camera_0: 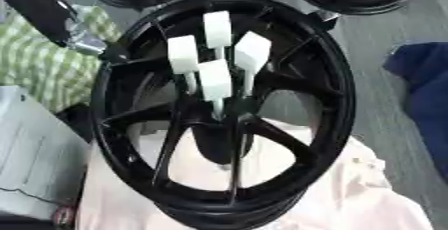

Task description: Pull the pin out of the wheel hub.

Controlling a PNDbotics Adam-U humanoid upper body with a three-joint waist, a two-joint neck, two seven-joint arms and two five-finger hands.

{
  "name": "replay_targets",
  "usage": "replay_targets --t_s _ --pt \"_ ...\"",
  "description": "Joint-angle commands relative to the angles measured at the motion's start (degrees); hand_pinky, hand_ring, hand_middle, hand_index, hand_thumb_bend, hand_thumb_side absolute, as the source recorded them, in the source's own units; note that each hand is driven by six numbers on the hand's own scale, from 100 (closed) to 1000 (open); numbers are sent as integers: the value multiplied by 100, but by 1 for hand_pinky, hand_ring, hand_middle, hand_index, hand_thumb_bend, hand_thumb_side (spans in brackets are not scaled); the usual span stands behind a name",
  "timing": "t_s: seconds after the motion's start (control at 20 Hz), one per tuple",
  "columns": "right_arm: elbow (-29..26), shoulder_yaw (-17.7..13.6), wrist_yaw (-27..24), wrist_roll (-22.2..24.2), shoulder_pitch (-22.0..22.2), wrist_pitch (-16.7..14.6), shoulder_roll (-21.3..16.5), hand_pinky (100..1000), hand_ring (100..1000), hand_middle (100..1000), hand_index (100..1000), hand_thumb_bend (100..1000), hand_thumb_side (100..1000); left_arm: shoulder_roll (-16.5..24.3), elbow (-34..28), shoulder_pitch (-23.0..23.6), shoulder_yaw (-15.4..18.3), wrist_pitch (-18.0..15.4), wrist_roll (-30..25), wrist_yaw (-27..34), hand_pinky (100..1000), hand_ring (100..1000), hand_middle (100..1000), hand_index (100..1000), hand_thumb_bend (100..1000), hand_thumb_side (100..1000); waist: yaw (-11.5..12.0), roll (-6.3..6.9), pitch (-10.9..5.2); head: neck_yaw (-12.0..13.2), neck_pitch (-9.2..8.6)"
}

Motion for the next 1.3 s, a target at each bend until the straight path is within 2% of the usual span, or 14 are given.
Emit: replay_targets --t_s 0.05,0.3,0.85,1.05,1.3 --pt "-107 -22 8 8 -48 24 -161 747 655 645 752 428 470 -16 15 -171 -45 296 68 -244 893 854 735 888 597 589 13 -1 -104 27 -14" --pt "-107 -20 9 1 -47 60 -146 747 655 645 752 432 470 -156 -104 -285 -176 785 111 -351 911 867 734 902 647 562 20 18 -91 26 5" --pt "-107 -9 -6 2 -44 111 -125 747 656 646 753 434 469 -534 -249 -602 -467 1826 -136 -577 913 870 724 883 686 547 39 41 -103 27 32" --pt "-107 -10 -12 -6 -47 123 -122 747 656 646 753 436 469 -614 -261 -653 -537 2064 -212 -667 904 862 714 870 698 547 46 52 -101 23 39" --pt "-107 -9 -13 -17 -50 138 -109 747 656 645 752 439 468 -652 -214 -637 -607 2174 -270 -871 881 821 686 845 701 536 46 59 -81 30 53"
